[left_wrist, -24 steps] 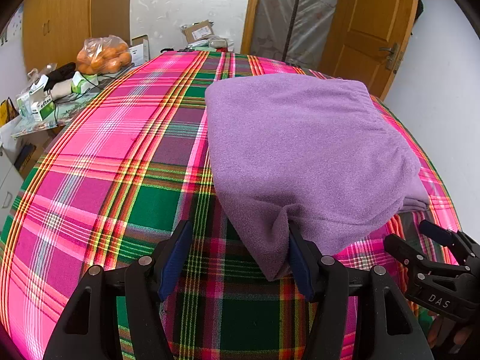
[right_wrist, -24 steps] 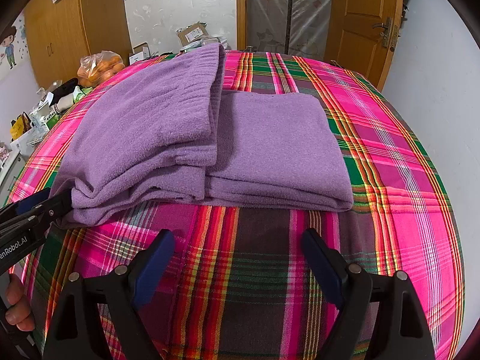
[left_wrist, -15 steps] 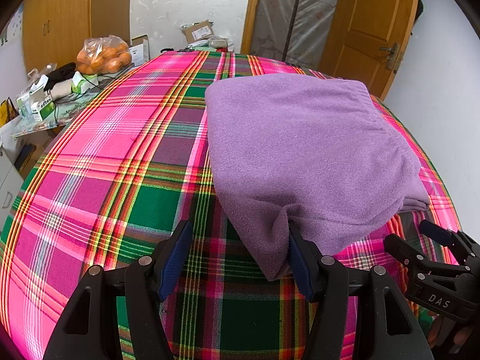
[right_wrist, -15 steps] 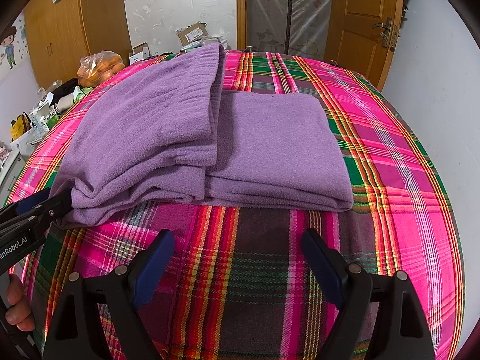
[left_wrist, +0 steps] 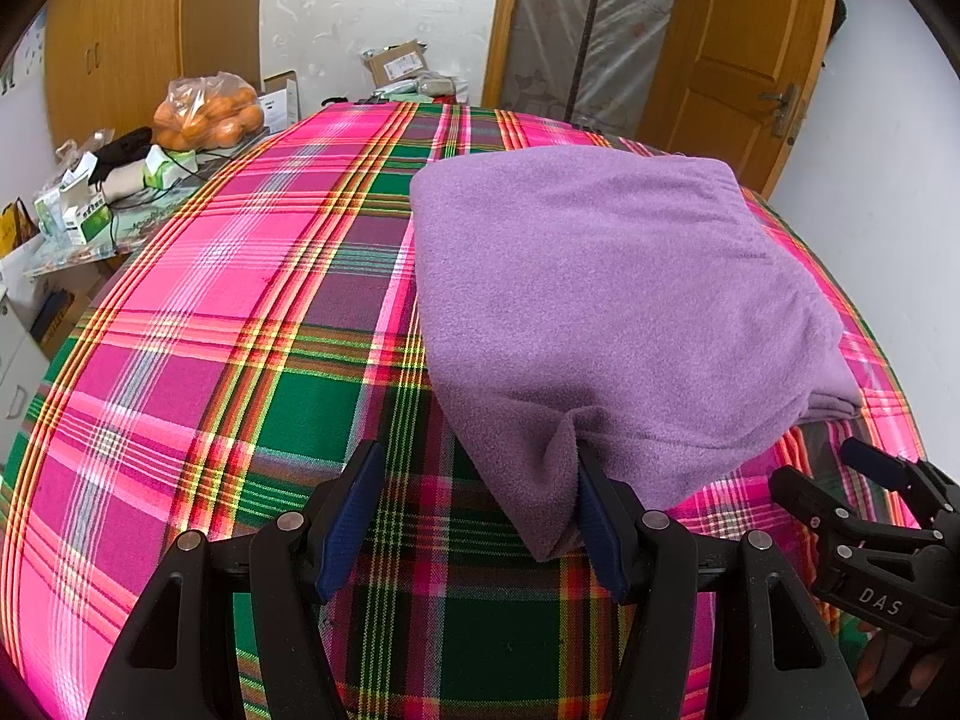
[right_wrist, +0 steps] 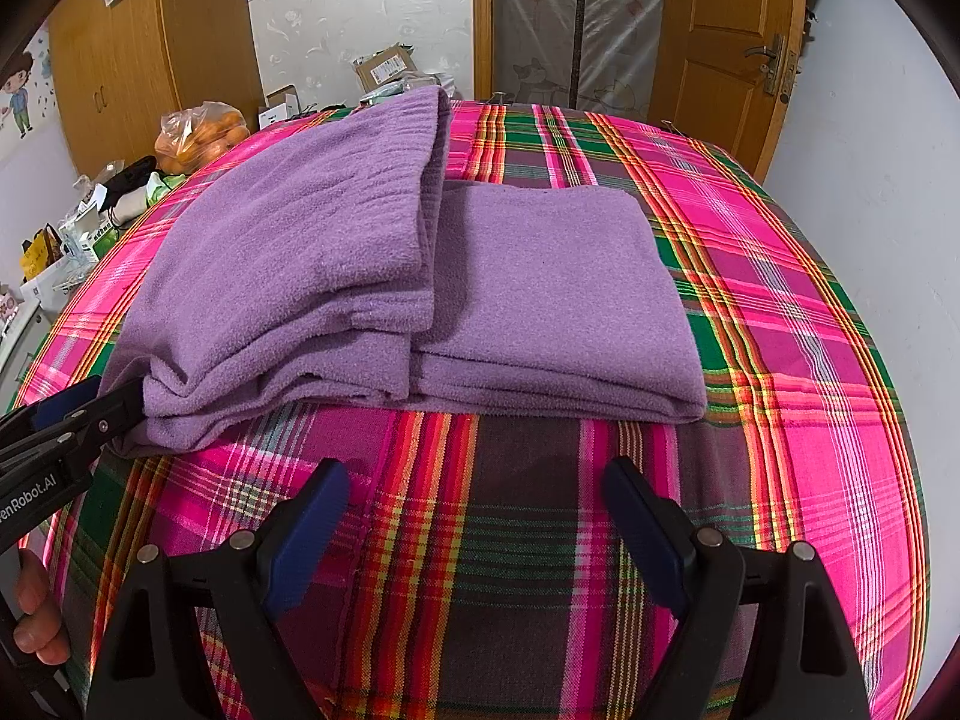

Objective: Fold clothes

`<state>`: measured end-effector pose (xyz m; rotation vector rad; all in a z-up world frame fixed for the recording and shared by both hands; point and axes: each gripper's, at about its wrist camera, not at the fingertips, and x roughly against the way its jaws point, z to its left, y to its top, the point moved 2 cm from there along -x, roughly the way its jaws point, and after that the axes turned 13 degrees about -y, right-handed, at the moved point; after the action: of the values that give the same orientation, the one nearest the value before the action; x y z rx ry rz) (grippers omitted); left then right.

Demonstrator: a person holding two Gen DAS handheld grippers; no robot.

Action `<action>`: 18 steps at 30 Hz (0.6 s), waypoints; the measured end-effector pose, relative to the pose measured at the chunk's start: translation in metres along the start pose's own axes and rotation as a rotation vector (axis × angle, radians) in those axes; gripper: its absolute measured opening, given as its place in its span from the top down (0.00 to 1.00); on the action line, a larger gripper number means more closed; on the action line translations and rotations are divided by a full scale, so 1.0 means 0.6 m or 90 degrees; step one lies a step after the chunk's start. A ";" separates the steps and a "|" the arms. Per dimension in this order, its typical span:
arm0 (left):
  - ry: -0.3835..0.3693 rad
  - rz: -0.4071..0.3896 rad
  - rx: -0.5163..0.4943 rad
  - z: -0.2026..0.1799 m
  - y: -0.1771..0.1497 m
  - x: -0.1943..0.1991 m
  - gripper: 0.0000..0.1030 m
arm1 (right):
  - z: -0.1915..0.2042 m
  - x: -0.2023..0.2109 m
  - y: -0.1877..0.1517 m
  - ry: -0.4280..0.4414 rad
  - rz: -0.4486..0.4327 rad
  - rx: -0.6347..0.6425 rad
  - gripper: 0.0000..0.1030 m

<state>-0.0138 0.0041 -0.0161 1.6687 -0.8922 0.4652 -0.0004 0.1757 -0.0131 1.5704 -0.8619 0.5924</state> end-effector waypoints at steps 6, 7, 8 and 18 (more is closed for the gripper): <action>0.000 0.000 0.000 0.000 0.002 0.000 0.38 | 0.000 0.000 0.000 0.000 0.000 0.000 0.16; 0.000 0.000 0.000 0.000 0.002 -0.001 0.38 | 0.000 0.000 0.000 0.000 0.000 0.000 0.16; 0.000 0.000 0.000 -0.001 0.002 -0.001 0.38 | 0.000 0.000 0.000 0.000 0.000 0.000 0.16; 0.001 0.000 -0.001 -0.002 0.002 -0.001 0.38 | 0.000 0.000 0.000 0.000 0.000 0.000 0.16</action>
<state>-0.0153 0.0052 -0.0154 1.6660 -0.8913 0.4665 -0.0002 0.1758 -0.0132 1.5705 -0.8620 0.5924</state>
